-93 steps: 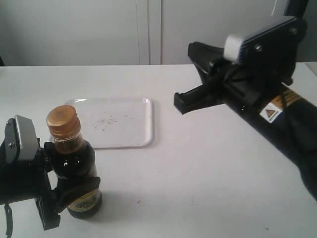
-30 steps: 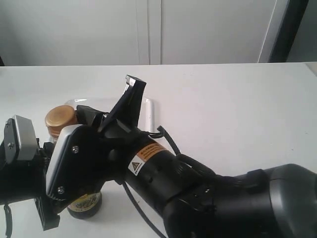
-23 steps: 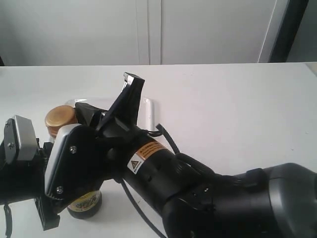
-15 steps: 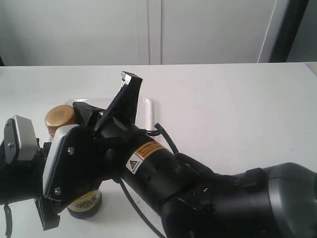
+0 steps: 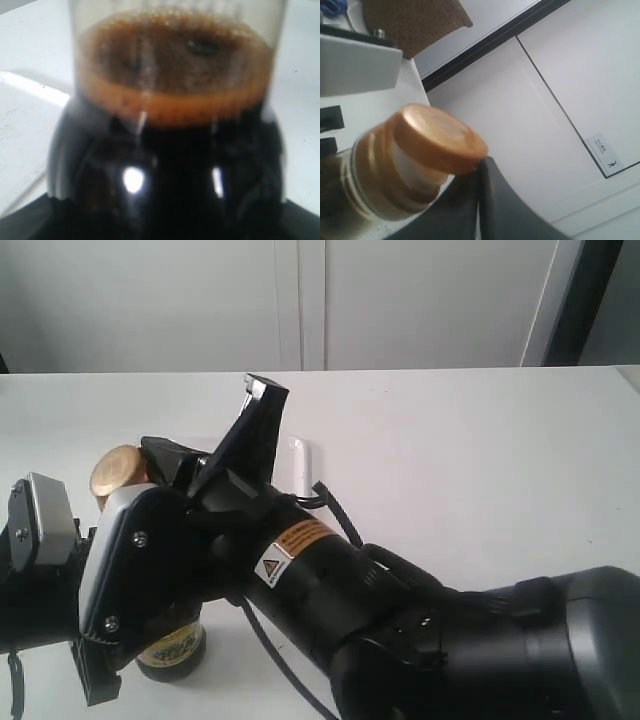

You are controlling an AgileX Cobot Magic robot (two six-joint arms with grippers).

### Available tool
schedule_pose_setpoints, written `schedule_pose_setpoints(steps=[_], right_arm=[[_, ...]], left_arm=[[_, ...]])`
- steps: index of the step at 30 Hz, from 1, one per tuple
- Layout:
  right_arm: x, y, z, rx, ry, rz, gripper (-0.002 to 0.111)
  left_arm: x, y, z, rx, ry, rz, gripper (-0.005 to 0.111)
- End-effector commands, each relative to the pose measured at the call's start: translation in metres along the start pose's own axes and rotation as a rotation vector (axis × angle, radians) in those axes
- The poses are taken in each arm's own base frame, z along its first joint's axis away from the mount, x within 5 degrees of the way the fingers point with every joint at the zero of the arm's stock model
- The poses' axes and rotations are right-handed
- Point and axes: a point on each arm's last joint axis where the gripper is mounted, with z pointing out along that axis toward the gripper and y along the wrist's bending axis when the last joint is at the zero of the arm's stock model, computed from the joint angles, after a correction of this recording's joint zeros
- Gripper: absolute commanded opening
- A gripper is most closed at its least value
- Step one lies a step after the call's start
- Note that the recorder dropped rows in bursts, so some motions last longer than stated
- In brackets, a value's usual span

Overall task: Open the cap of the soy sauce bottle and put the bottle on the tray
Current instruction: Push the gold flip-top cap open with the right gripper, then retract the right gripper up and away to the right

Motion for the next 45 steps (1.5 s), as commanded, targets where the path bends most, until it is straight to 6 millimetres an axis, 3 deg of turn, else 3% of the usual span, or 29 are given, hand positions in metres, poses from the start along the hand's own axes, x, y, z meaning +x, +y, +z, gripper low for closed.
schedule_pose_setpoints(steps=[1,6,9,14,19,25,30,37,45], right_arm=[[-0.020,-0.003,-0.008,-0.010,-0.081,-0.017,0.000],[-0.052,0.023,-0.023,-0.144,-0.191,-0.049,0.000],[-0.054,0.006,-0.024,0.019,-0.189,-0.003,0.000],[-0.053,-0.009,-0.028,0.061,-0.155,0.132,0.000],[-0.042,-0.036,-0.027,0.080,-0.146,0.437,0.000],[-0.024,-0.056,-0.024,0.030,-0.102,0.517,0.000],[-0.009,-0.059,-0.019,-0.101,-0.034,0.509,0.000],[0.013,-0.066,-0.012,-0.293,0.188,0.459,0.000],[0.043,-0.088,-0.012,-0.410,0.434,0.467,0.000]], left_arm=[[0.001,-0.003,0.001,0.016,0.012,0.005,0.000],[0.001,-0.003,0.001,0.016,0.012,0.005,0.000],[0.002,-0.003,0.001,0.018,0.012,0.006,0.000],[0.002,-0.003,0.001,0.018,0.012,0.006,0.000],[0.002,-0.003,0.001,0.018,0.012,0.006,0.000],[0.002,-0.003,0.001,0.018,0.012,0.006,0.000],[0.002,-0.003,0.001,0.018,0.012,0.006,0.000],[0.002,-0.003,0.001,0.018,0.012,0.006,0.000],[0.002,-0.003,0.001,0.018,0.012,0.006,0.000]])
